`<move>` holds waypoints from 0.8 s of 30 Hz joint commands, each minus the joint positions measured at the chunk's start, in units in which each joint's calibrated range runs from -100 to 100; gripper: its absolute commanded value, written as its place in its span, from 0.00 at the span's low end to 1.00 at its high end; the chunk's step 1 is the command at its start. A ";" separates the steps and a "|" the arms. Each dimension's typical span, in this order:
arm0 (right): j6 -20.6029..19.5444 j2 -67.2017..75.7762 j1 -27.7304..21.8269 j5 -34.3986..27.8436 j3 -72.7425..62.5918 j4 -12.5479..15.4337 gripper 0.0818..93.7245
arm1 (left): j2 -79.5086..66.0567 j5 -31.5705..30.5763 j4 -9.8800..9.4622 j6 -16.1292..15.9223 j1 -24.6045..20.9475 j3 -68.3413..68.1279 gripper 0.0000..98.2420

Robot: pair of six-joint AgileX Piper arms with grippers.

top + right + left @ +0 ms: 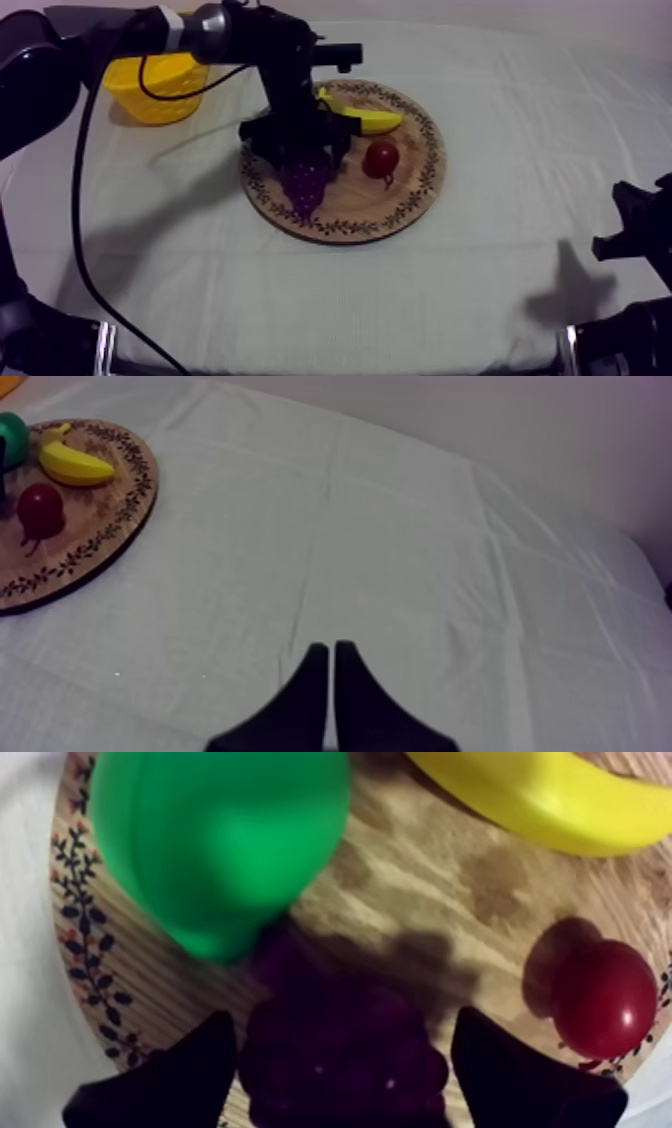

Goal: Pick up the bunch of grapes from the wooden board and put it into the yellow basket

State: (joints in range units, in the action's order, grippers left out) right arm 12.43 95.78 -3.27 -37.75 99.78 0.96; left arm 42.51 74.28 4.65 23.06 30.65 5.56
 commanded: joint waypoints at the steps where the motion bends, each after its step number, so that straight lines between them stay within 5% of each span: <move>1: 0.00 -0.02 -0.03 0.01 -0.01 0.00 0.00 | 0.12 0.24 0.05 -0.10 -0.04 0.18 0.78; 11: 0.00 -0.02 -0.03 0.01 -0.01 0.00 0.00 | 0.11 0.68 -0.10 0.02 0.38 0.21 0.55; 24: 0.00 -0.02 -0.03 0.01 -0.01 0.00 0.00 | -2.58 -0.58 -0.22 0.83 1.13 -2.56 0.51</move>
State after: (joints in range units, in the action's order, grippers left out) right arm 12.43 95.78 -3.27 -37.75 99.78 0.96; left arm 40.49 73.92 4.34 23.85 31.72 3.56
